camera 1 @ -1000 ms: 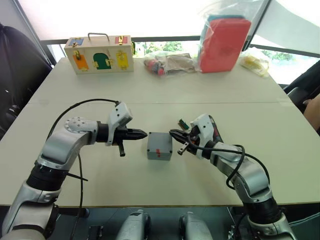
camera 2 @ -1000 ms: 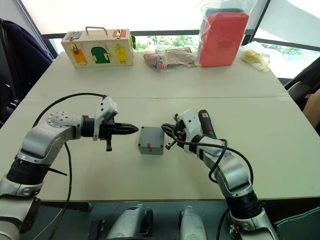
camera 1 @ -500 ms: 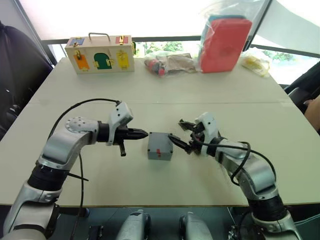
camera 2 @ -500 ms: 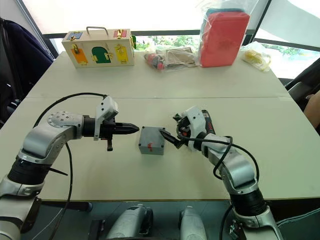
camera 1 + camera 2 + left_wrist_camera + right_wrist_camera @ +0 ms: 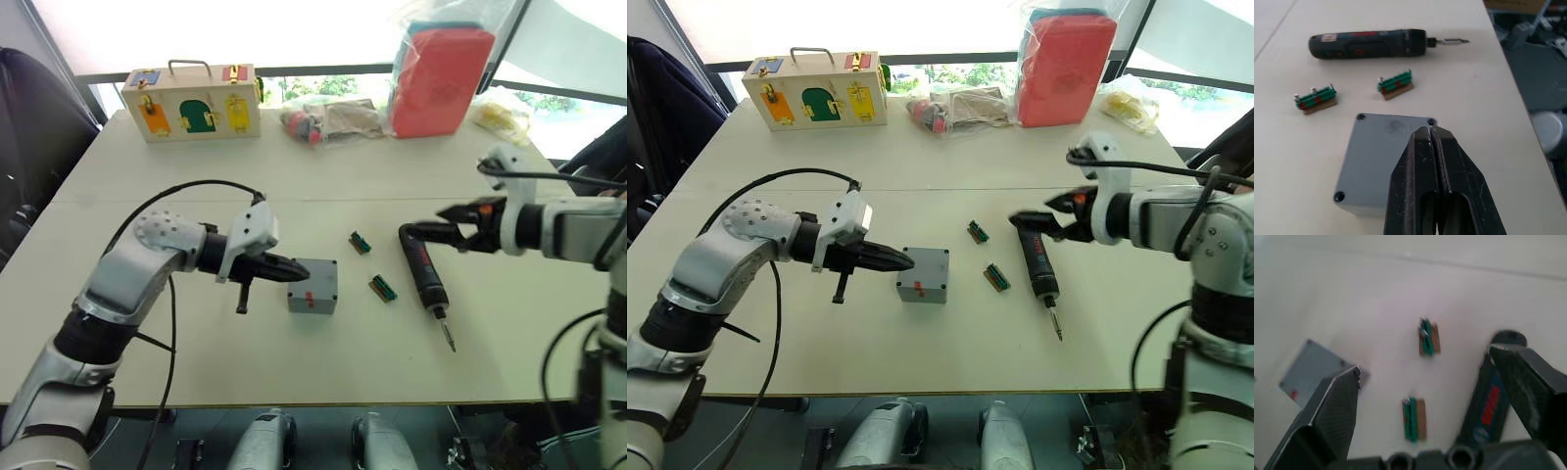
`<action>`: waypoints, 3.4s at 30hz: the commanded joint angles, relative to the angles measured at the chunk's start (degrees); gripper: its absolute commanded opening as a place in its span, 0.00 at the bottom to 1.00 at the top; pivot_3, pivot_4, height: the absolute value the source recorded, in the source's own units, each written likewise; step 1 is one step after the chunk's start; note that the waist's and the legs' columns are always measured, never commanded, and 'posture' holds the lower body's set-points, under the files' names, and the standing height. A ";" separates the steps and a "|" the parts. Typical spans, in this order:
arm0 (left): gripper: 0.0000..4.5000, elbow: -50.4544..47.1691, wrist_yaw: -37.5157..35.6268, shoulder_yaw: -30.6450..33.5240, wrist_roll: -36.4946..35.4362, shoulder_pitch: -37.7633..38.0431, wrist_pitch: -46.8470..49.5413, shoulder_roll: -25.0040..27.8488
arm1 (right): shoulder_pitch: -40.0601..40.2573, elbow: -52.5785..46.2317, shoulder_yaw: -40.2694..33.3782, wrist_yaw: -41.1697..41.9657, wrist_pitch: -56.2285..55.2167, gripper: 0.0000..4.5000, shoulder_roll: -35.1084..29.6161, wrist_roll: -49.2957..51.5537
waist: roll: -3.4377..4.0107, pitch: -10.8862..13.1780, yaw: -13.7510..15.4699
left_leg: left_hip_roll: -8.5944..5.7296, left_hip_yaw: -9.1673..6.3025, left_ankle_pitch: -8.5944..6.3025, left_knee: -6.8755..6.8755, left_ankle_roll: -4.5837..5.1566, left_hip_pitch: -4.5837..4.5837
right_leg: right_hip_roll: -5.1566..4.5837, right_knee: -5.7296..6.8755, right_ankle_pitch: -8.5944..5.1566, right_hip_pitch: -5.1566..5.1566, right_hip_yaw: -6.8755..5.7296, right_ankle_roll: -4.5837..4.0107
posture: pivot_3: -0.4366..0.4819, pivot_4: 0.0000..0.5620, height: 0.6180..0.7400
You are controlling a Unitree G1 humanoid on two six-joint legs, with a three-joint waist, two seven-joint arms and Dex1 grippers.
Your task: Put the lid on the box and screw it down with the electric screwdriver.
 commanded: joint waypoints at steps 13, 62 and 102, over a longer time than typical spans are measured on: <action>0.00 -1.76 4.90 -0.40 3.48 2.81 -3.62 -2.86 | -12.22 20.72 28.35 11.23 -2.52 0.99 -1.60 -8.67 | -0.01 0.05 -0.42 | 0.03 0.03 0.01 0.15 0.03 -0.25 | 0.10 0.04 0.16 -0.21 -0.01 0.16 | 0.48 0.27 1.00; 0.00 1.92 12.03 5.59 -6.14 4.23 10.39 -3.67 | 8.69 -16.51 -11.31 -6.41 -44.70 0.39 47.81 -11.54 | 0.13 0.14 -1.21 | -0.02 0.10 0.56 0.21 -0.51 -0.77 | 0.40 1.04 0.35 -1.10 0.19 0.29 | 0.48 0.27 1.00; 0.00 5.85 11.98 -2.54 5.26 6.77 3.55 -5.28 | 25.50 -4.25 12.90 -2.49 -68.09 0.39 44.24 -26.86 | 0.03 -0.01 -1.14 | 0.00 0.11 0.47 0.17 -0.35 0.08 | 0.44 0.96 0.26 -0.28 0.19 0.27 | 0.48 0.27 1.00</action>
